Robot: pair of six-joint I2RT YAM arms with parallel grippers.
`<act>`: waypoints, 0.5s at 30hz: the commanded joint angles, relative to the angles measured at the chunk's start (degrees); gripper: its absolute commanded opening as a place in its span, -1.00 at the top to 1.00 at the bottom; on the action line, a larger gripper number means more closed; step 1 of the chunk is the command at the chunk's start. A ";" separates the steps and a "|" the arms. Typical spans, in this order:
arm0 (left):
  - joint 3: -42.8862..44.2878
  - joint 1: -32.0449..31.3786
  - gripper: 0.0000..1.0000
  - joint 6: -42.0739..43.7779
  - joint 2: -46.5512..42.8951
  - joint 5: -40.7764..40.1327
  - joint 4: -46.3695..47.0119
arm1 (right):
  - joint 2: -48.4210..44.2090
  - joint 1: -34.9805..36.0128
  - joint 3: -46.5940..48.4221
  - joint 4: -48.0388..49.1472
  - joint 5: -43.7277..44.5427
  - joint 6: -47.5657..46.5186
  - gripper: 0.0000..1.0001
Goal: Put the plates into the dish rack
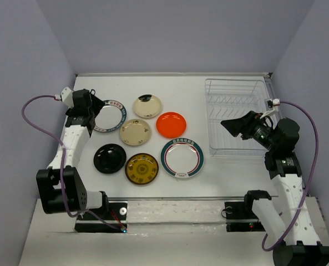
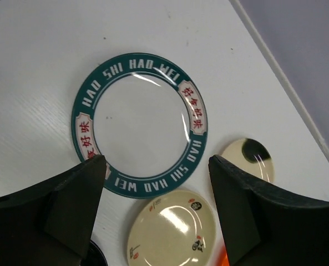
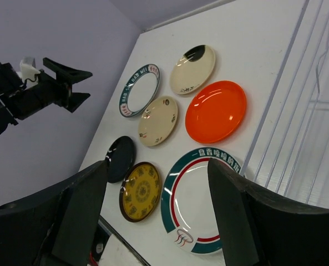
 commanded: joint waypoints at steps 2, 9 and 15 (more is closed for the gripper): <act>1.04 5.37 -0.64 -4.16 4.22 0.26 3.78 | -1.65 0.31 0.84 0.06 0.24 -1.55 -0.55; -3.52 11.34 -0.48 -8.38 9.32 6.14 6.84 | -1.21 0.31 1.20 -0.11 -0.46 -1.38 -0.55; -6.34 13.38 -0.32 -8.38 12.40 8.35 9.40 | -1.29 0.31 0.76 -0.03 -0.46 -1.47 -0.54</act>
